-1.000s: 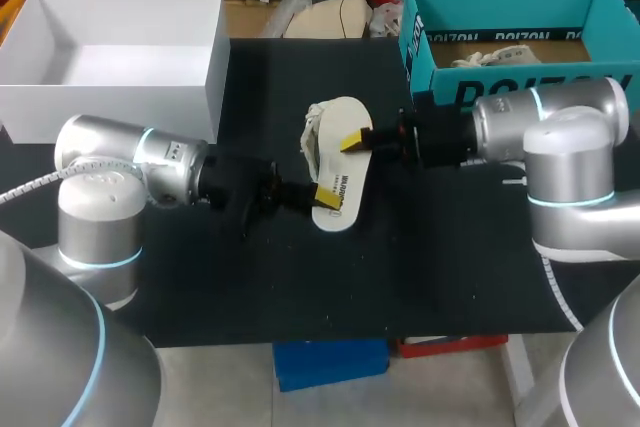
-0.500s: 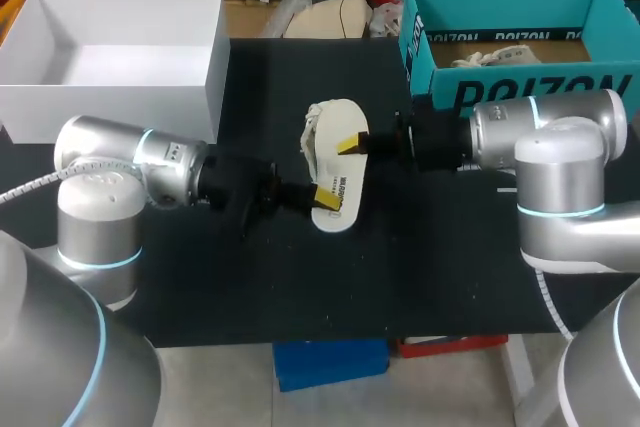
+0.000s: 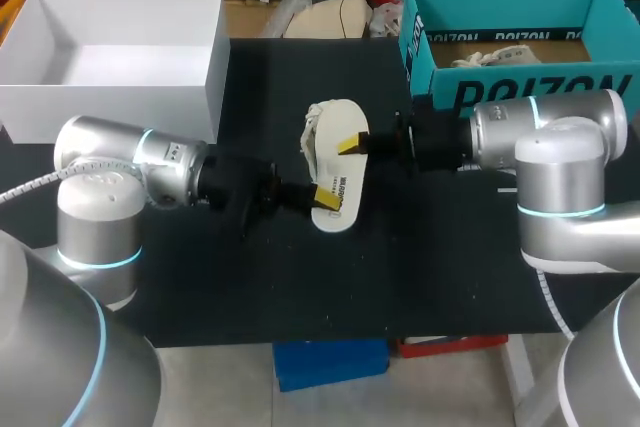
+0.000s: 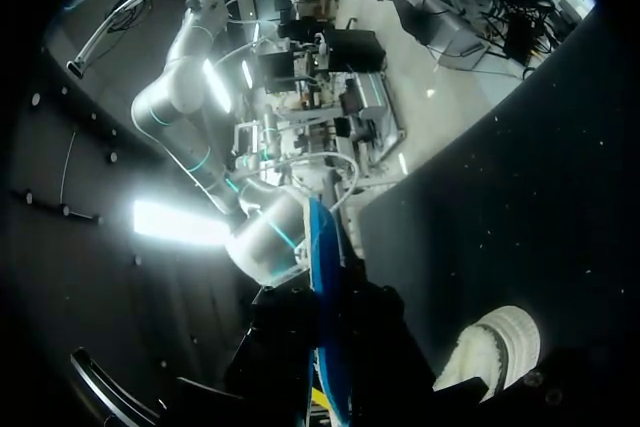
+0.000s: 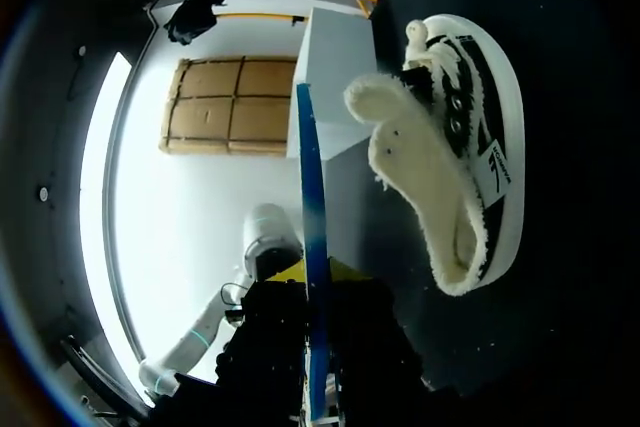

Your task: Take the shoe out of the shoebox, open the shoe tongue, remove and reinsert the insole, then place the shoe into the shoebox

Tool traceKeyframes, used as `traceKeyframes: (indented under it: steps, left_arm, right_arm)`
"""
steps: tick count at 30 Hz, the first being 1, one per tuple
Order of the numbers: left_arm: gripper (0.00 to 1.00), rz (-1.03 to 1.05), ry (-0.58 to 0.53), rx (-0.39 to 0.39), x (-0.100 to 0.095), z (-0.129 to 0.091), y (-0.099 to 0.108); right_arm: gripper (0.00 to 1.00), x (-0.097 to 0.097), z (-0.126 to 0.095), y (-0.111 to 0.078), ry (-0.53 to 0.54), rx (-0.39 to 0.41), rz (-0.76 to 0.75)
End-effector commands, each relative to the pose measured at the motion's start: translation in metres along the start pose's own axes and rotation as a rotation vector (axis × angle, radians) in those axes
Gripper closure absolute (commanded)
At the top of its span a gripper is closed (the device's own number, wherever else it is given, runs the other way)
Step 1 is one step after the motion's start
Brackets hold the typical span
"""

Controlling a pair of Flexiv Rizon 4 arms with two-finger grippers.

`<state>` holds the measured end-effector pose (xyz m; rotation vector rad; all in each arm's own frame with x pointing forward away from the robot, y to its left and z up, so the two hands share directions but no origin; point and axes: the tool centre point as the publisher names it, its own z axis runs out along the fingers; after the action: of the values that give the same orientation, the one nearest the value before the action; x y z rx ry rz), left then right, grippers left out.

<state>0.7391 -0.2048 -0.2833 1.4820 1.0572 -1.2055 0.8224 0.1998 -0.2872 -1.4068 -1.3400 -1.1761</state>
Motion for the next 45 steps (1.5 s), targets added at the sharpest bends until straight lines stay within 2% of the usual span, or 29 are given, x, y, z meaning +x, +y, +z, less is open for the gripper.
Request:
traceKeyframes:
  steps: [1,36,39,40,41,45]
  left_arm:
    - [1.00,0.003,0.004,-0.006,0.000,0.002,0.000]
    - [1.00,0.003,0.004,-0.006,0.000,0.002,0.000]
    - [1.00,0.022,-0.011,0.020,-0.002,0.000,0.000]
    - [0.79,0.033,-0.030,0.025,-0.003,0.000,-0.001]
    - [0.00,0.036,-0.038,0.019,-0.003,-0.001,-0.002]
    - [0.00,0.031,-0.009,0.001,-0.004,-0.010,-0.008]
  right_arm:
    - [1.00,0.000,0.002,-0.002,-0.002,-0.004,0.000]
    - [1.00,0.000,0.002,-0.002,-0.002,-0.004,0.000]
    - [1.00,0.000,0.002,-0.002,-0.002,-0.004,0.000]
    - [1.00,0.000,0.002,-0.002,-0.002,-0.004,0.000]
    - [1.00,0.000,0.002,-0.002,-0.002,-0.004,0.000]
    - [1.00,0.000,0.002,-0.002,-0.002,-0.004,0.000]
